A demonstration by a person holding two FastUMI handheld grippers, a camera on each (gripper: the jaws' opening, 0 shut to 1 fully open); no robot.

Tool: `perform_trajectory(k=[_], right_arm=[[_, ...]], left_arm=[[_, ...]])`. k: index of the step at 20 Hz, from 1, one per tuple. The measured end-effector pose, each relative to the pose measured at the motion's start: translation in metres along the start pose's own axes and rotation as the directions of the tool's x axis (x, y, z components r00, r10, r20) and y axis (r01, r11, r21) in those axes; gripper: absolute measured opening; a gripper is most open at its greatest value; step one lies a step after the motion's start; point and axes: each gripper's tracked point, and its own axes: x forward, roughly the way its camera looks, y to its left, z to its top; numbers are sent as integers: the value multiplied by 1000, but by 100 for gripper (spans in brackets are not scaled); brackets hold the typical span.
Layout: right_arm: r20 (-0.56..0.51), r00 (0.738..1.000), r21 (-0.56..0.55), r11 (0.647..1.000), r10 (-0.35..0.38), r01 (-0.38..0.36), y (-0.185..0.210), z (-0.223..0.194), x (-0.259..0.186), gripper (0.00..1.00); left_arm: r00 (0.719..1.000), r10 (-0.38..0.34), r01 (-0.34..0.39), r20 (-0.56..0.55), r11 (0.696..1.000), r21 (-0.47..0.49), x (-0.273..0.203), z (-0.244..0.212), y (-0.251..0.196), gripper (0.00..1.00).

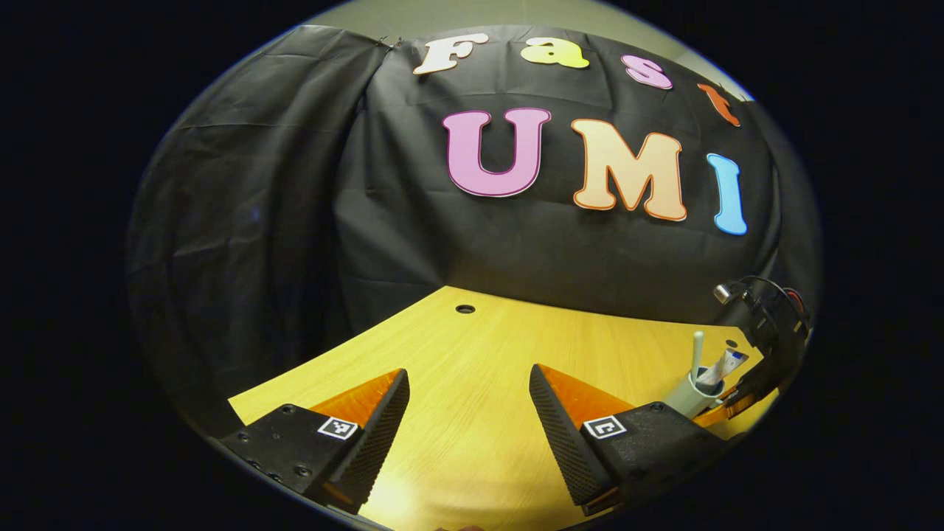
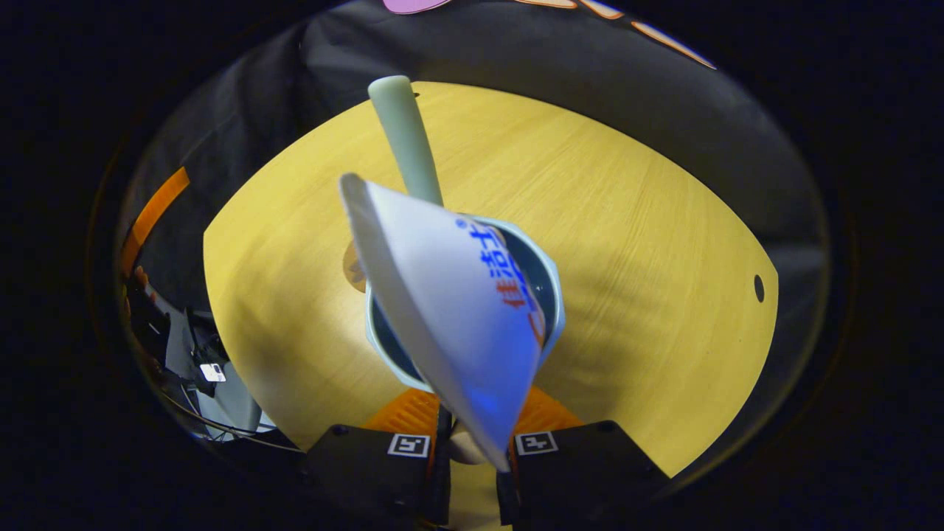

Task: Put the toothbrush and toothpaste on the desktop into the cup, then pick up the cup and place it on the coaster on the desktop.

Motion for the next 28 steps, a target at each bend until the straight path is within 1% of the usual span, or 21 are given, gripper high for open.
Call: perform_trajectory(k=[3,6,10,14,17,21,22,23,24,25,27,28], right_arm=[[18,1000,-51,999,11,-10,25,15,10,28],[32,999,-69,997,26,-24,46,37,15,29],[21,1000,-105,994,17,-14,66,51,21,28],[-10,1000,-133,991,9,-10,73,56,37,28],[-34,999,-134,991,1,-5,77,56,48,29],[-41,999,-134,991,8,-13,82,58,58,27],[-35,999,-127,992,12,-16,84,57,54,27],[-21,1000,-116,993,16,-18,83,60,48,31],[-5,1000,-103,994,23,-24,84,64,42,29],[9,1000,-90,996,29,-29,84,65,37,54],[41,997,-75,996,60,-57,86,66,22,79],[67,995,-67,996,71,-66,86,68,12,80]], left_arm=[[1000,7,-7,-18,1000,-6,-8,-5,9,95],[999,-4,2,-37,998,-55,-16,-13,13,95],[998,19,-24,-66,997,-80,-24,-28,31,95],[994,64,-72,-89,993,-91,-29,-37,57,95],[991,93,-102,-97,990,-102,-30,-38,70,95],[991,90,-102,-103,988,-115,-29,-41,70,95],[991,83,-96,-105,989,-117,-29,-42,68,95],[991,76,-89,-106,989,-118,-28,-41,66,95],[992,70,-83,-108,989,-119,-28,-41,63,95],[992,62,-75,-109,990,-119,-27,-40,61,95],[993,43,-56,-113,992,-115,-25,-38,55,95],[993,29,-42,-118,993,-109,-24,-38,50,94]])
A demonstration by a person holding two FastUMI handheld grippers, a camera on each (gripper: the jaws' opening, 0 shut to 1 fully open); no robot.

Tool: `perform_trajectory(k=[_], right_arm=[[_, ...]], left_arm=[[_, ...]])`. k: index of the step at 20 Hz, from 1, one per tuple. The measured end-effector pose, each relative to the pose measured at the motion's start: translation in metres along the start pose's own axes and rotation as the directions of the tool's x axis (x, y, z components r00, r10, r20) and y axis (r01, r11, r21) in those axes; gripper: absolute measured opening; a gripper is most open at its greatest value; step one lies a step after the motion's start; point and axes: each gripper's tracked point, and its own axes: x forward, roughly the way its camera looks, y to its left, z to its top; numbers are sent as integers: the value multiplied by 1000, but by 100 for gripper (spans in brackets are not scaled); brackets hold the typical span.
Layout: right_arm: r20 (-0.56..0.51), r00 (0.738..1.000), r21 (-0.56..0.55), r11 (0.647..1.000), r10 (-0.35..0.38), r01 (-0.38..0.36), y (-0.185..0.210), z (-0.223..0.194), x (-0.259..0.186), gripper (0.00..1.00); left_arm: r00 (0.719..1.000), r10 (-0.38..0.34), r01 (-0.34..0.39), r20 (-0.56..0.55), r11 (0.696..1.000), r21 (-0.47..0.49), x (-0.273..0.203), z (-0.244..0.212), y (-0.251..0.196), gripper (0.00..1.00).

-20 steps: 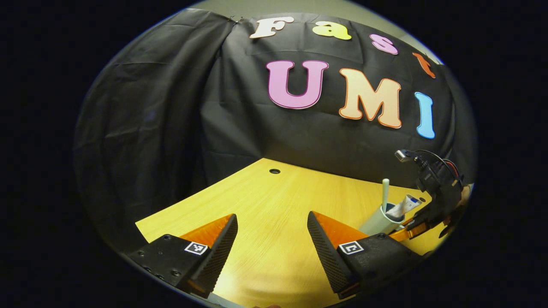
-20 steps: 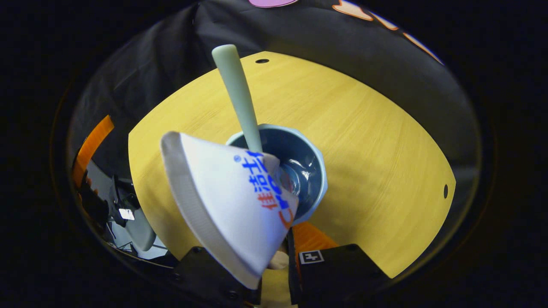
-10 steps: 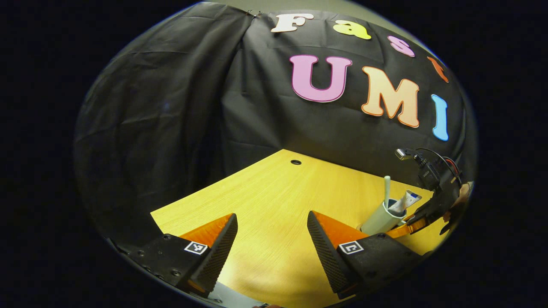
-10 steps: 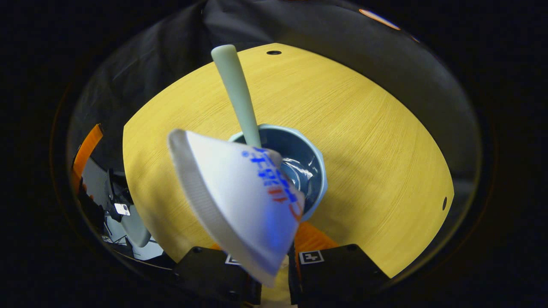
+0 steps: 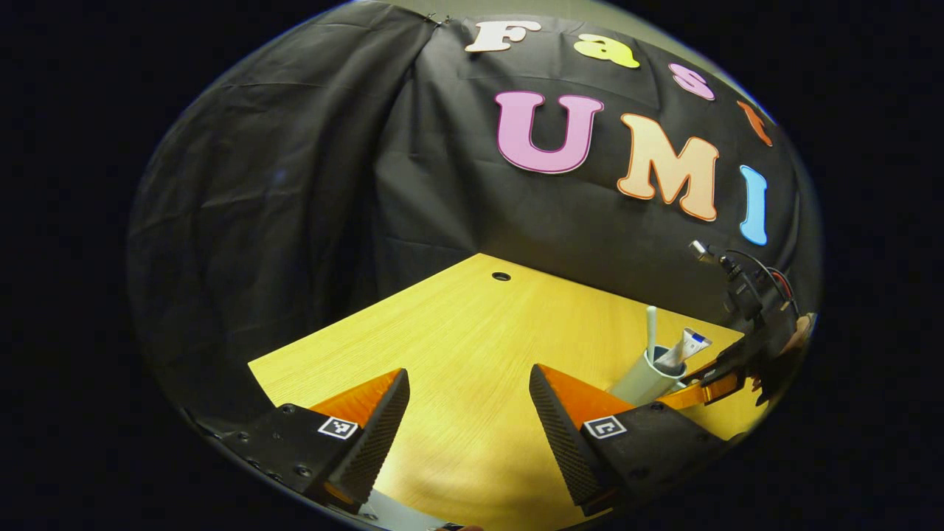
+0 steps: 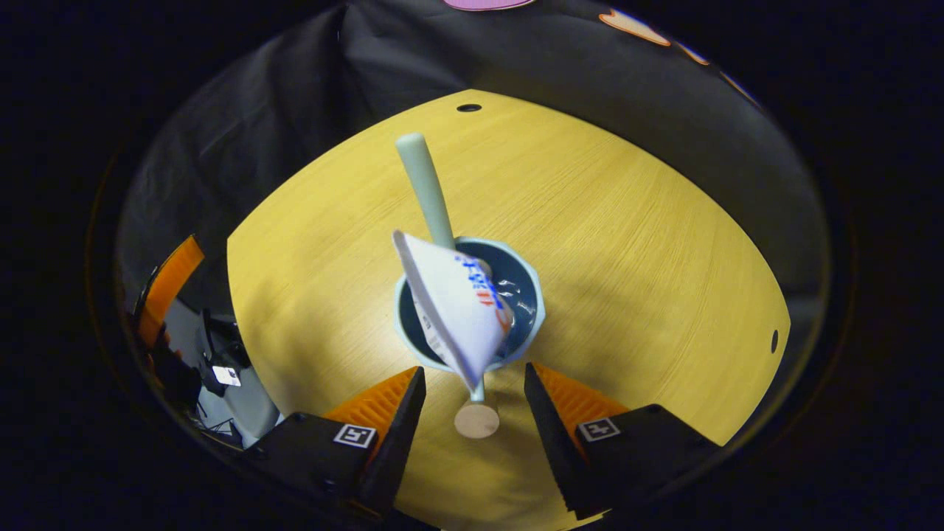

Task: Put the toothbrush and toothpaste on the desktop into the cup, then pick up the cup and place it on the coaster on the desktop.

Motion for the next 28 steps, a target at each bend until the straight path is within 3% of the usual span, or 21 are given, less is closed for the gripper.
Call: perform_trajectory(k=[3,6,8,12,18,23,28], right_arm=[[95,995,56,998,6,-11,2,6,-36,100],[175,984,141,990,-26,1,-4,2,-77,99],[233,969,201,979,-87,40,-16,-5,-104,99],[350,910,359,929,-220,87,-39,-17,-167,99],[445,787,524,837,-427,158,-76,-38,-225,96],[442,728,625,762,-524,170,-94,-71,-235,99],[432,710,661,731,-556,170,-100,-82,-239,96]], left_arm=[[998,-64,64,-12,997,38,0,10,-21,94],[989,-146,149,-36,986,79,1,18,-49,94],[977,-205,210,-63,973,99,3,20,-73,94],[933,-347,358,-97,921,151,5,28,-129,94],[869,-483,496,-110,848,187,0,45,-193,94],[823,-554,567,-124,791,229,-7,47,-220,94],[809,-572,587,-137,772,242,-9,46,-226,94]])
